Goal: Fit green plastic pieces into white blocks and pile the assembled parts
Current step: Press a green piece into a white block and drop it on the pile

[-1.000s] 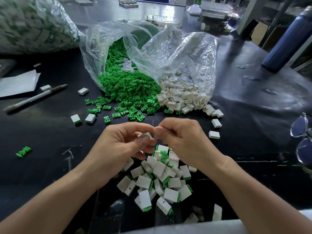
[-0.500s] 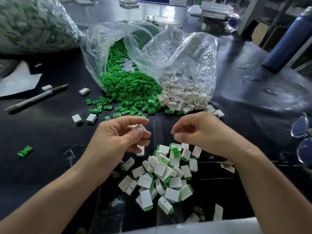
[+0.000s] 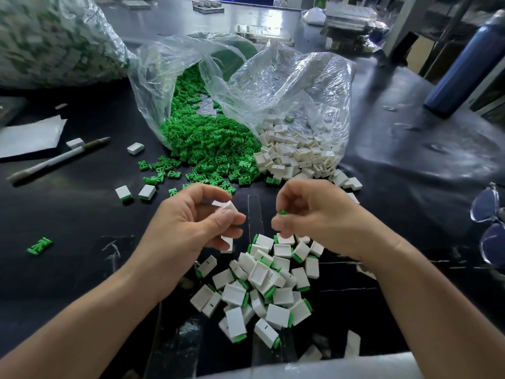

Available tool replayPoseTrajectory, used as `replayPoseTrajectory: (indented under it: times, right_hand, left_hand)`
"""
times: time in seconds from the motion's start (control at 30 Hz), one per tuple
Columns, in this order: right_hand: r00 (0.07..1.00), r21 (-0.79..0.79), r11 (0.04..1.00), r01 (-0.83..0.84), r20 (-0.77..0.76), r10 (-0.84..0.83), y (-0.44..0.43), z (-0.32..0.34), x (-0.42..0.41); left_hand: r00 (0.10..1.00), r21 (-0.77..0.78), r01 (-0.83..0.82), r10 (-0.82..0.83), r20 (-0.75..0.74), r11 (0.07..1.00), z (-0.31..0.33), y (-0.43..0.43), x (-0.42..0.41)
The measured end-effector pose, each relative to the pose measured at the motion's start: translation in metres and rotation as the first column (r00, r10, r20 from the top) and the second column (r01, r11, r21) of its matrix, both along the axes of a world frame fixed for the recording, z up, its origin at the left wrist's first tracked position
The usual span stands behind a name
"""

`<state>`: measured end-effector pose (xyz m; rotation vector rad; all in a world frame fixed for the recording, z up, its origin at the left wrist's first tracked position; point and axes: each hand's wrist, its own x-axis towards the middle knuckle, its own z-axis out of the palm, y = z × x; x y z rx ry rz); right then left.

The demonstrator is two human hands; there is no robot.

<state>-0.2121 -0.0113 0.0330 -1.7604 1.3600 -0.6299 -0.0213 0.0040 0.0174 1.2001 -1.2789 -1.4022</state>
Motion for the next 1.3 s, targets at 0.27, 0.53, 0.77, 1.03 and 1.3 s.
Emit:
replayPoseTrajectory:
  times: [0.27, 0.53, 0.77, 1.03, 1.3]
  right_hand:
    - [0.982, -0.084, 0.995, 0.053, 0.185, -0.037, 0.002, -0.009, 0.01]
    - [0.971, -0.089, 0.993, 0.073, 0.235, -0.051, 0.004, -0.015, 0.018]
    - [0.989, -0.183, 0.983, 0.001, 0.142, 0.025, 0.006, -0.017, 0.024]
    - [0.993, -0.191, 0.981, -0.039, 0.101, 0.059, 0.008, -0.019, 0.025]
    - [0.977, -0.112, 0.993, -0.024, 0.21, 0.047, 0.005, -0.02, 0.023]
  left_hand:
    - [0.999, 0.003, 0.047, -0.047, -0.004, 0.999, 0.001, 0.001, -0.002]
    - [1.0, -0.02, 0.021, -0.021, -0.002, 1.0, 0.0, 0.001, -0.002]
    - [0.997, -0.017, 0.06, -0.059, 0.051, 0.998, 0.001, 0.003, -0.002]
    - [0.989, -0.034, 0.083, -0.078, 0.128, 0.996, -0.001, 0.003, -0.002]
    - [0.992, -0.051, 0.071, -0.066, 0.104, 0.996, 0.003, 0.003, -0.002]
